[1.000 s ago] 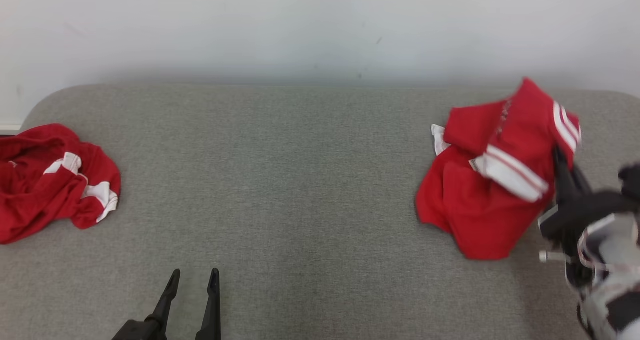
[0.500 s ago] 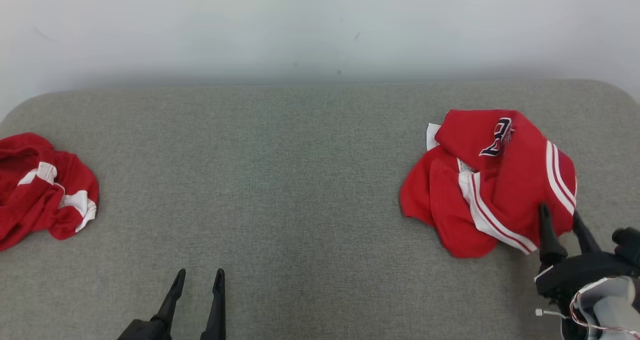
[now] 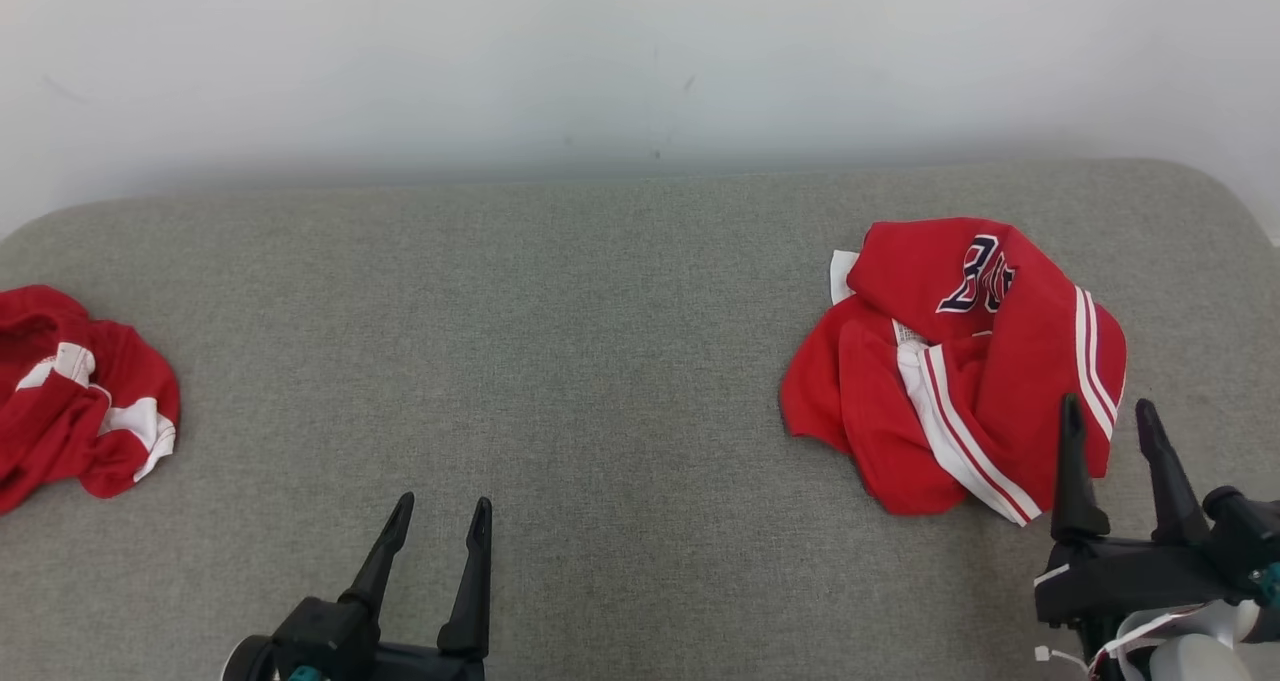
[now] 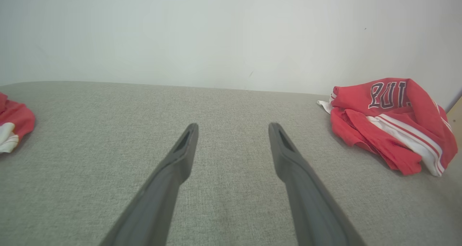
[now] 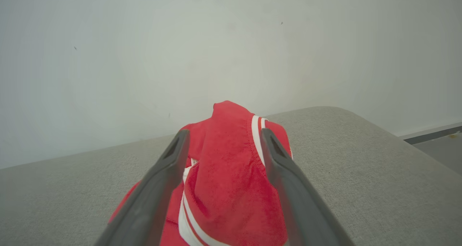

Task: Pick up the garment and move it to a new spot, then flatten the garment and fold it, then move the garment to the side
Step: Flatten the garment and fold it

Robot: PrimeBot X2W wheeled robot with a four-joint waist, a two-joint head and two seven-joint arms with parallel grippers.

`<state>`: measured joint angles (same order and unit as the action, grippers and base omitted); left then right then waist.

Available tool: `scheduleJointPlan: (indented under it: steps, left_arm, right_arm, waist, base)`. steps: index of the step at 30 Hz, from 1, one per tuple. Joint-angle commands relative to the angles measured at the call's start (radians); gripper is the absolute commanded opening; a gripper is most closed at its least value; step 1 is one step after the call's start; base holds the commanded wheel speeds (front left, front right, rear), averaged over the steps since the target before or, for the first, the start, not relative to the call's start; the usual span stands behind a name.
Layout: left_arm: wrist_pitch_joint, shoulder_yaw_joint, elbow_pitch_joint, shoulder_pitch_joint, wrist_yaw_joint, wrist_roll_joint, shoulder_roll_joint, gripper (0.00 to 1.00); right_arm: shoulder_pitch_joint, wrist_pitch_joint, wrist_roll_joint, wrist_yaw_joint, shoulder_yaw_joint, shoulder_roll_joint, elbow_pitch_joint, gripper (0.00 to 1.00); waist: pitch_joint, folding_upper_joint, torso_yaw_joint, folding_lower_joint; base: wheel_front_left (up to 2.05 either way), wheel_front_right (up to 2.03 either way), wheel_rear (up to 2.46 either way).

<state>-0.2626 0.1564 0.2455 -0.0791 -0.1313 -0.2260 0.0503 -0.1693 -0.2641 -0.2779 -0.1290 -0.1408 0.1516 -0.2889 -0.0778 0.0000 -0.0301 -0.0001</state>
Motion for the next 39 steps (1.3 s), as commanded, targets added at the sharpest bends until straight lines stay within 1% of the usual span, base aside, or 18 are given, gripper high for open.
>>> scheduleJointPlan:
  steps: [1, 6, 9, 13, 18, 20, 25, 26, 28, 31, 32, 33, 39]
  left_arm:
    - [-0.004, 0.003, 0.0, -0.016, 0.002, -0.006, 0.0, 1.0]
    - [-0.004, 0.003, -0.004, -0.022, 0.002, -0.005, 0.0, 1.0]
    - [-0.004, -0.001, 0.0, -0.013, 0.002, 0.001, 0.0, 1.0]
    - [-0.004, -0.012, 0.003, -0.003, 0.002, 0.002, 0.0, 1.0]
    - [-0.004, -0.016, 0.003, 0.007, 0.002, 0.0, 0.0, 1.0]
    - [-0.004, -0.016, 0.003, 0.005, 0.002, -0.003, 0.0, 1.0]
    - [-0.004, -0.021, 0.003, 0.002, 0.002, -0.01, 0.0, 1.0]
    - [-0.004, -0.021, 0.003, 0.002, 0.002, -0.01, 0.0, 1.0]
    - [-0.004, -0.024, 0.004, 0.007, 0.002, -0.01, 0.0, 1.0]
    - [-0.004, -0.03, 0.005, 0.019, 0.002, -0.012, 0.0, 1.0]
    - [-0.004, -0.031, 0.005, 0.02, 0.002, -0.012, 0.0, 1.0]
    - [-0.004, -0.033, 0.005, 0.019, 0.002, -0.013, 0.0, 1.0]
    - [-0.004, -0.047, 0.006, 0.035, 0.002, -0.013, 0.0, 1.0]
  right_arm:
    - [0.016, 0.0, 0.018, -0.003, 0.008, -0.009, 0.002, 1.0]
    - [0.009, 0.0, 0.048, -0.004, 0.058, -0.021, -0.01, 1.0]
    - [-0.024, 0.0, 0.079, -0.004, 0.116, -0.014, -0.044, 1.0]
    - [-0.097, 0.003, 0.128, -0.004, 0.203, 0.009, -0.144, 1.0]
    - [-0.221, 0.054, 0.18, -0.004, 0.292, 0.019, -0.316, 1.0]
    - [-0.271, 0.076, 0.201, -0.004, 0.305, 0.025, -0.394, 1.0]
    - [-0.357, 0.118, 0.247, -0.004, 0.267, 0.034, -0.58, 1.0]
    - [-0.357, 0.118, 0.247, -0.004, 0.267, 0.034, -0.58, 1.0]
    - [-0.374, 0.138, 0.254, -0.004, 0.26, 0.021, -0.641, 1.0]
    - [-0.397, 0.167, 0.272, -0.003, 0.254, 0.025, -0.716, 1.0]
    - [-0.402, 0.173, 0.267, -0.003, 0.249, 0.016, -0.736, 0.68]
    - [-0.408, 0.171, 0.27, -0.003, 0.247, 0.013, -0.751, 0.0]
    - [-0.444, 0.087, 0.273, -0.003, 0.238, 0.003, -0.783, 0.0]
  waist:
    - [-0.003, 0.0, -0.003, 0.0001]
    - [-0.009, 0.0, 0.0, 0.0001]
    - [-0.011, 0.0, 0.01, 0.0001]
    - [-0.008, 0.0, 0.027, 0.0001]
    - [-0.008, 0.0, 0.055, 0.0001]
    - [-0.011, 0.0, 0.071, 0.0001]
    - [-0.014, 0.0, 0.116, 0.0001]
    - [-0.014, 0.0, 0.116, 0.0001]
    - [-0.013, 0.0, 0.128, 0.0001]
    - [-0.011, 0.0, 0.135, 0.0001]
    - [-0.01, 0.0, 0.136, 0.0001]
    - [-0.01, 0.0, 0.136, 0.0001]
    - [-0.001, 0.0, 0.127, 0.0001]
  base:
    - [0.0, 0.0, 0.0]
    - [0.0, 0.0, 0.0]
    - [0.0, 0.0, 0.0]
    - [0.0, 0.0, 0.0]
    - [0.0, 0.0, 0.0]
    - [0.0, 0.0, 0.0]
    - [0.0, 0.0, 0.0]
    - [0.0, 0.0, 0.0]
    - [0.0, 0.0, 0.0]
    - [0.0, 0.0, 0.0]
    - [0.0, 0.0, 0.0]
    - [0.0, 0.0, 0.0]
    - [0.0, 0.0, 0.0]
